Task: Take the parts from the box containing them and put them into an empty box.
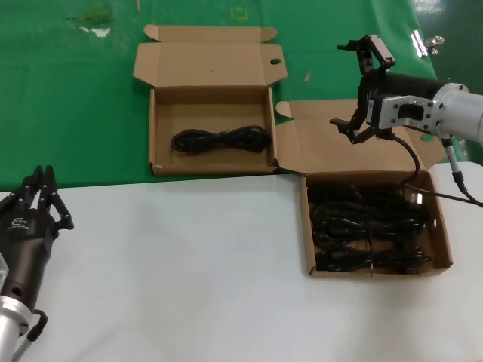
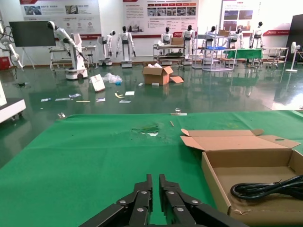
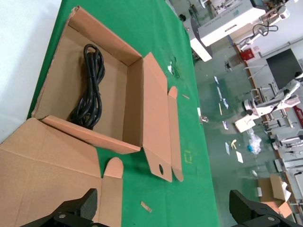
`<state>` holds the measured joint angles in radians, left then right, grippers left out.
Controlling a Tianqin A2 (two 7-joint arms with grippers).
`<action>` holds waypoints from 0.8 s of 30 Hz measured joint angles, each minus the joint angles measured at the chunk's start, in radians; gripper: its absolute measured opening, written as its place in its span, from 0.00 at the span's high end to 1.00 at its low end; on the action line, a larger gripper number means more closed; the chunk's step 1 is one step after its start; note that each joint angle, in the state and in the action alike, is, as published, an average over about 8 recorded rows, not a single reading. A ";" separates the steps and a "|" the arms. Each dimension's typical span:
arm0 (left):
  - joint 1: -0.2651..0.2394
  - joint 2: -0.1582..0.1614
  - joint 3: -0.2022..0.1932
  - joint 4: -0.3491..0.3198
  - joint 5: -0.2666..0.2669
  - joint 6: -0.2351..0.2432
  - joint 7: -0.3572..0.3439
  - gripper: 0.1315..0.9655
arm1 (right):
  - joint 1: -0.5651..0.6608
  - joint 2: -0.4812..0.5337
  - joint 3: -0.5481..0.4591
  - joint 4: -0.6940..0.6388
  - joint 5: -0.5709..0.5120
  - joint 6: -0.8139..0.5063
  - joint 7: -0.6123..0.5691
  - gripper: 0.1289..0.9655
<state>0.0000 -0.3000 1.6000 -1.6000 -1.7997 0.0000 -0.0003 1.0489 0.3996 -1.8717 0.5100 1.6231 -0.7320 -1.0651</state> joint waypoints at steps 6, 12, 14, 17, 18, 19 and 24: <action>0.000 0.000 0.000 0.000 0.000 0.000 0.000 0.92 | -0.043 -0.004 0.011 0.045 0.007 0.030 0.044 0.00; 0.000 0.000 0.000 0.000 0.000 0.000 0.000 0.83 | -0.117 -0.011 0.030 0.122 0.020 0.082 0.119 0.00; 0.000 0.000 0.000 0.000 0.000 0.000 0.000 0.78 | -0.144 -0.014 0.037 0.150 0.024 0.101 0.146 0.00; 0.000 0.000 0.000 0.000 0.000 0.000 0.000 0.70 | -0.185 -0.018 0.048 0.193 0.031 0.129 0.188 0.00; 0.000 0.000 0.000 0.000 0.000 0.000 0.000 0.68 | -0.199 -0.019 0.052 0.208 0.034 0.139 0.203 0.00; 0.000 0.000 0.000 0.000 0.000 0.000 0.000 0.65 | -0.214 -0.020 0.055 0.222 0.036 0.149 0.217 0.00; 0.000 0.000 0.000 0.000 0.000 0.000 0.000 0.63 | -0.284 -0.027 0.074 0.295 0.048 0.199 0.289 0.00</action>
<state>0.0000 -0.3000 1.6000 -1.6000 -1.7999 0.0000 -0.0003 0.7647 0.3726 -1.7980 0.8055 1.6711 -0.5335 -0.7764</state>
